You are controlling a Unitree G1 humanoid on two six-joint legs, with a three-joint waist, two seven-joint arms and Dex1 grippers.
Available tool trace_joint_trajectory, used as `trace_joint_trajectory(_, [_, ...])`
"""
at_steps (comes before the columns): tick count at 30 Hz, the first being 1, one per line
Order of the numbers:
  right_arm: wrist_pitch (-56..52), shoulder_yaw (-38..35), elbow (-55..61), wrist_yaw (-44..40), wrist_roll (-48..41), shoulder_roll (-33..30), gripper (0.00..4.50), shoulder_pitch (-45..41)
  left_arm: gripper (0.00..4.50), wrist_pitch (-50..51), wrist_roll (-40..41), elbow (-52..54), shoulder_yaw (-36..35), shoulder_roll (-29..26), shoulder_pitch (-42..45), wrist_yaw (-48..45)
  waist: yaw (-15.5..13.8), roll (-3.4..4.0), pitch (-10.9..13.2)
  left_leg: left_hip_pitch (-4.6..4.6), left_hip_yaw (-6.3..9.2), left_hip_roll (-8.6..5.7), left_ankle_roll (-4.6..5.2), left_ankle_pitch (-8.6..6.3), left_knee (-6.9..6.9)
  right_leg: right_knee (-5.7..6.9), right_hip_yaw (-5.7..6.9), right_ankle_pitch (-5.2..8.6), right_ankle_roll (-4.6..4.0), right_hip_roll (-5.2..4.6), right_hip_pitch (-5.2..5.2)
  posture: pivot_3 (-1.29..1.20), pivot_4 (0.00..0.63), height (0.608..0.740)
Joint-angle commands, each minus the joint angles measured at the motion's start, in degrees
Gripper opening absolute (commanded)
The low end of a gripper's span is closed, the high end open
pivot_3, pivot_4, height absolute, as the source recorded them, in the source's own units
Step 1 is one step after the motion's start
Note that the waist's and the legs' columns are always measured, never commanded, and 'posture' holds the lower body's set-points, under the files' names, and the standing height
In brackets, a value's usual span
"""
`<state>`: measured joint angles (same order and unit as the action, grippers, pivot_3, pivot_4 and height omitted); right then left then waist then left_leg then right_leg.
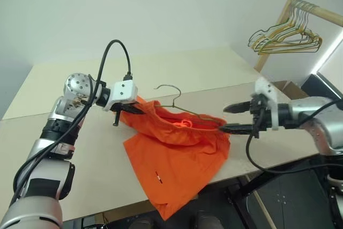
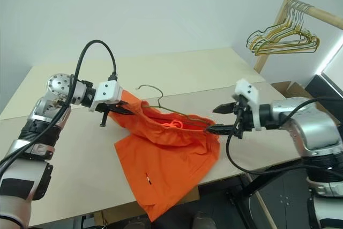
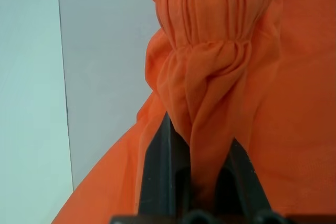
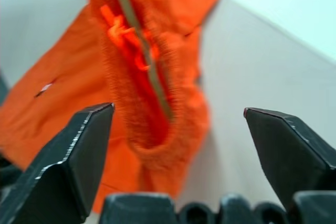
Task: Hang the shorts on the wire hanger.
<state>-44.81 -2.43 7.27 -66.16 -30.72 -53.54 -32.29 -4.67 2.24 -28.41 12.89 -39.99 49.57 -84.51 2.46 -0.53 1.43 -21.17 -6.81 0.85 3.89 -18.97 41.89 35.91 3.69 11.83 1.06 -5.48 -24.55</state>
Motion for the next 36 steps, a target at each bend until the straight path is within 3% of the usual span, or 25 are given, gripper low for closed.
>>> trace_joint_trajectory(1, [-4.02,-3.55,3.84,1.72,-4.48,-0.09,4.47,-6.33,0.00,-0.61,-0.09,-0.03,-0.21,-0.30,2.04,-0.46,0.26,0.01,0.00,0.01,0.00,0.00,0.00,0.00,0.00,0.01,0.00,0.00,0.00,0.00,0.00,-0.08,0.000,0.740])
trace_joint_trajectory(6, [-12.96,5.97,9.06,7.41,-5.54,6.63,4.47,-13.94,0.00,-3.84,-3.40,-2.17,1.67,-0.40,3.42,0.24,1.02,0.03,-0.01,0.06,0.00,0.09,-0.04,0.02,0.00,0.10,-0.02,0.00,-0.02,0.03,-0.01,-0.08,0.000,0.740])
trace_joint_trajectory(9, [-13.89,10.72,7.62,11.83,-2.94,12.91,4.47,-16.34,0.00,-8.10,-7.63,-4.49,3.52,-0.65,4.67,2.62,1.32,0.02,-0.02,0.04,-0.02,0.04,-0.04,0.02,0.02,0.15,-0.02,-0.01,-0.03,-0.02,-0.02,-0.08,0.000,0.740])
trace_joint_trajectory(14, [-13.10,16.84,5.05,15.99,1.83,17.63,4.47,-18.02,0.00,-9.45,-8.97,-5.83,4.02,-0.53,6.31,2.71,1.02,0.03,-0.02,-0.23,-0.02,-0.05,-0.02,0.02,0.02,0.32,0.05,-0.04,0.02,-0.04,-0.22,-0.07,0.000,0.740])
trace_joint_trajectory(18, [-12.98,19.06,4.18,16.69,3.19,20.25,4.47,-18.26,0.00,-9.60,-8.66,-5.96,3.81,-0.40,6.56,2.25,1.43,0.03,-0.03,-0.70,-0.02,-0.11,-0.03,0.02,0.02,0.28,0.13,-0.06,0.06,-0.02,-0.62,-0.07,0.000,0.740])
trace_joint_trajectory(24, [-11.21,21.61,1.76,18.48,6.25,24.60,4.47,-18.01,0.00,-9.31,-8.16,-5.88,3.58,-0.05,6.60,2.02,2.12,0.03,-0.03,-0.69,-0.05,-0.11,-0.14,0.09,0.02,0.27,0.18,-0.06,0.06,0.08,-0.60,-0.07,0.000,0.740])
trace_joint_trajectory(28, [-10.42,19.98,0.35,18.98,6.29,27.13,3.61,-18.48,0.00,-9.24,-7.95,-5.86,3.43,0.04,6.57,1.86,2.42,0.03,-0.03,-0.61,-0.04,-0.08,-0.23,0.13,0.02,0.31,0.17,-0.06,0.06,0.10,-0.58,-0.07,0.000,0.740])
trace_joint_trajectory(36, [-8.82,20.33,0.29,17.40,6.79,26.82,0.86,-18.01,0.00,-8.36,-7.41,-5.29,3.05,0.15,6.31,1.91,3.10,0.03,-0.03,-0.65,-0.01,-0.09,-0.23,0.13,0.00,0.29,0.18,-0.06,0.05,0.10,-0.58,-0.06,0.000,0.740])
